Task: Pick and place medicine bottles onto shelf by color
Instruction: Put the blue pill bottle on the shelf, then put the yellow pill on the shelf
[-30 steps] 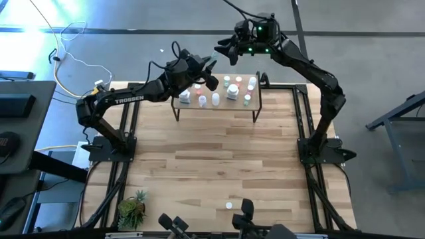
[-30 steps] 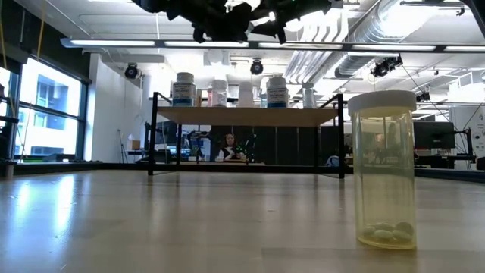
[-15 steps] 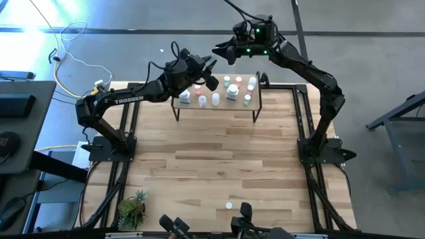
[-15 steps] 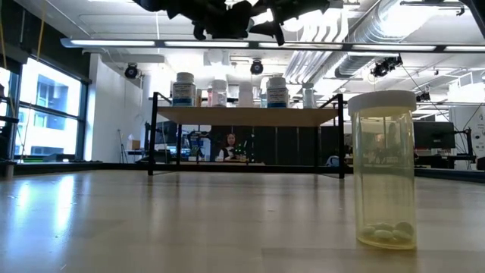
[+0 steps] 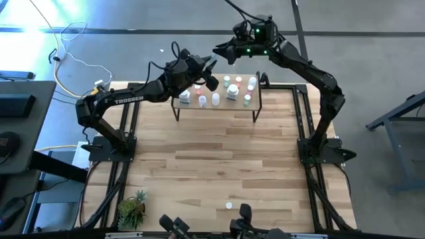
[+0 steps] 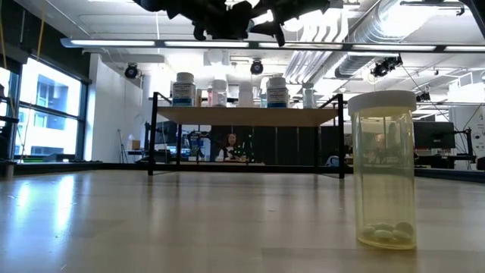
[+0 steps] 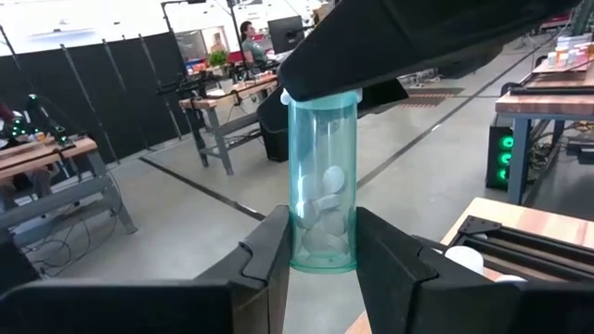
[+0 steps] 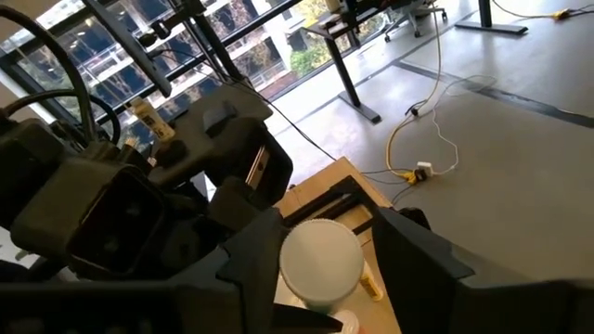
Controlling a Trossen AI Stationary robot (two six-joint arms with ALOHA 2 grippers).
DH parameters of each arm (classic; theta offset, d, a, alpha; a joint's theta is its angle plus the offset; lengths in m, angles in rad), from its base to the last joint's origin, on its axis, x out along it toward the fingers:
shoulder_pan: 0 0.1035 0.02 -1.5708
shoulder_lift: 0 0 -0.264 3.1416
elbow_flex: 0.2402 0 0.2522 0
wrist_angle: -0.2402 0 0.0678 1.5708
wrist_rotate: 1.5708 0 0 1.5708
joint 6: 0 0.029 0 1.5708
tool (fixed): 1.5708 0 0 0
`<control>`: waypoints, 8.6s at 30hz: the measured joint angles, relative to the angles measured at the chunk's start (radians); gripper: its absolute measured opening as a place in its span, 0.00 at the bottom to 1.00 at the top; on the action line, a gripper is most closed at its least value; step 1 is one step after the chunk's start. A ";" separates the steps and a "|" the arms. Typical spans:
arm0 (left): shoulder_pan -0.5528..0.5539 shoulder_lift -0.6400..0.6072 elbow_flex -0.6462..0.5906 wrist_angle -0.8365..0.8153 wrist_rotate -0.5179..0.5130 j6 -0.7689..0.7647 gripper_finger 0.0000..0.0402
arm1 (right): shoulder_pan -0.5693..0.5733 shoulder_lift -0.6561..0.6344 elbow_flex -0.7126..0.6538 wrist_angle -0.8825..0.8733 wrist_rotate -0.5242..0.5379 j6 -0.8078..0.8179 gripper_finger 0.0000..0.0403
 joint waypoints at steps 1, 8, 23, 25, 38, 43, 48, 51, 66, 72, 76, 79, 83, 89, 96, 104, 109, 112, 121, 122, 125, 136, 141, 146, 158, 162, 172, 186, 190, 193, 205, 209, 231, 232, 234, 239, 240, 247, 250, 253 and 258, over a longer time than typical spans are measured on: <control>0.000 0.000 0.000 0.000 0.000 -0.001 0.22 | 0.003 0.000 0.000 0.000 0.002 -0.006 0.39; 0.000 0.000 0.000 0.000 0.000 -0.046 0.22 | 0.017 0.000 0.000 -0.008 0.014 -0.026 0.33; 0.000 0.000 0.000 -0.002 0.001 -0.063 0.22 | 0.018 0.000 0.000 -0.019 0.022 -0.018 0.26; 0.000 0.000 0.000 -0.004 0.002 -0.064 0.23 | 0.018 0.000 0.000 -0.021 0.025 -0.018 0.26; 0.001 0.000 0.001 -0.056 -0.008 -0.064 0.43 | 0.018 -0.001 0.000 -0.047 0.097 -0.054 0.25; 0.000 0.000 0.001 -0.103 -0.054 -0.111 0.53 | 0.018 -0.001 0.000 -0.051 0.140 -0.072 0.25; 0.001 -0.010 0.001 -0.156 -0.057 -0.151 0.58 | 0.018 -0.001 0.000 -0.052 0.196 -0.124 0.25; 0.001 -0.038 0.001 -0.179 -0.057 -0.148 0.59 | 0.018 -0.001 0.000 -0.051 0.233 -0.143 0.25; 0.021 -0.282 0.001 -0.498 -0.110 -0.182 0.58 | 0.080 0.070 0.000 -0.061 0.253 -0.305 0.25; 0.021 -0.348 0.001 -0.579 -0.108 -0.242 0.58 | 0.107 0.125 0.000 -0.091 0.254 -0.314 0.25; 0.019 -0.376 0.001 -0.587 -0.108 -0.247 0.58 | 0.117 0.159 0.000 -0.091 0.262 -0.314 0.25; 0.019 -0.386 0.001 -0.589 -0.108 -0.247 0.58 | 0.124 0.181 0.000 -0.090 0.265 -0.317 0.25; 0.019 -0.386 0.001 -0.594 -0.108 -0.247 0.58 | 0.128 0.206 0.000 -0.095 0.270 -0.324 0.25; 0.019 -0.386 0.001 -0.598 -0.108 -0.245 0.58 | 0.136 0.242 0.000 -0.149 0.333 -0.367 0.25; 0.019 -0.386 0.001 -0.601 -0.108 -0.246 0.58 | 0.141 0.243 0.000 -0.171 0.381 -0.396 0.25; 0.019 -0.385 0.001 -0.600 -0.108 -0.247 0.58 | 0.150 0.269 -0.001 -0.157 0.419 -0.388 0.25; 0.019 -0.385 0.001 -0.600 -0.106 -0.245 0.58 | 0.155 0.276 0.000 -0.117 0.426 -0.357 0.25; 0.019 -0.385 0.001 -0.601 -0.107 -0.245 0.58 | 0.156 0.281 0.000 -0.080 0.458 -0.351 0.25; 0.019 -0.385 0.001 -0.610 -0.107 -0.244 0.58 | 0.155 0.307 -0.001 0.001 0.482 -0.321 0.25; 0.019 -0.385 0.001 -0.613 -0.106 -0.244 0.58 | 0.155 0.307 -0.001 0.007 0.482 -0.321 0.25; 0.019 -0.385 0.001 -0.627 -0.107 -0.245 0.58 | 0.155 0.312 -0.001 0.007 0.489 -0.314 0.25; 0.019 -0.385 0.001 -0.633 -0.107 -0.245 0.58 | 0.158 0.330 0.000 -0.017 0.489 -0.307 0.25; 0.019 -0.385 0.001 -0.633 -0.108 -0.244 0.58 | 0.158 0.330 0.000 -0.044 0.489 -0.311 0.25; 0.019 -0.385 0.001 -0.633 -0.108 -0.244 0.58 | 0.158 0.329 0.000 -0.063 0.489 -0.313 0.25; 0.019 -0.385 0.001 -0.633 -0.109 -0.229 0.58 | 0.158 0.328 0.000 -0.081 0.500 -0.308 0.34; 0.019 -0.385 0.001 -0.633 -0.109 -0.229 0.58 | 0.157 0.328 0.000 -0.075 0.500 -0.306 0.40; 0.019 -0.385 0.001 -0.633 -0.109 -0.228 0.58 | 0.157 0.328 0.000 -0.073 0.500 -0.306 0.42; 0.019 -0.385 0.001 -0.637 -0.109 -0.228 0.58 | 0.144 0.323 0.102 -0.124 0.496 -0.295 0.43; 0.019 -0.385 0.000 -0.667 -0.109 -0.235 0.58 | 0.143 0.322 0.161 -0.209 0.496 -0.295 0.43; 0.019 -0.385 0.000 -0.696 -0.104 -0.255 0.58 | 0.142 0.322 0.203 -0.286 0.497 -0.295 0.43; -0.064 -0.386 0.000 -0.866 -0.076 -0.326 0.58 | 0.182 0.319 0.356 -0.512 0.474 -0.339 0.43; -0.101 -0.386 0.000 -0.968 -0.073 -0.394 0.58 | 0.200 0.315 0.370 -0.588 0.385 -0.333 0.43; -0.462 -0.421 -0.164 -1.139 -0.124 -0.713 0.58 | 0.325 0.092 0.369 -0.704 0.371 -0.192 0.43; -0.484 -0.428 -0.185 -1.119 -0.120 -0.728 0.58 | 0.335 0.082 0.369 -0.716 0.371 -0.180 0.43; -0.530 -0.444 -0.228 -1.060 -0.110 -0.747 0.58 | 0.354 0.067 0.369 -0.746 0.371 -0.175 0.43; -0.634 -0.466 -0.330 -0.858 -0.090 -0.760 0.58 | 0.430 0.036 0.368 -0.814 0.393 -0.199 0.43; -0.652 -0.467 -0.349 -0.816 -0.084 -0.753 0.58 | 0.451 0.033 0.367 -0.829 0.411 -0.194 0.43; -0.750 -0.451 -0.455 -0.500 -0.012 -0.662 0.58 | 0.609 0.031 0.366 -0.858 0.585 -0.121 0.43; -0.781 -0.451 -0.476 -0.412 -0.012 -0.619 0.58 | 0.675 0.031 0.366 -0.853 0.622 -0.090 0.43; -0.809 -0.450 -0.500 -0.354 -0.013 -0.574 0.58 | 0.742 0.031 0.366 -0.854 0.672 -0.069 0.43; -0.846 -0.451 -0.503 -0.350 -0.019 -0.561 0.58 | 0.840 0.043 0.366 -0.877 0.774 -0.022 0.43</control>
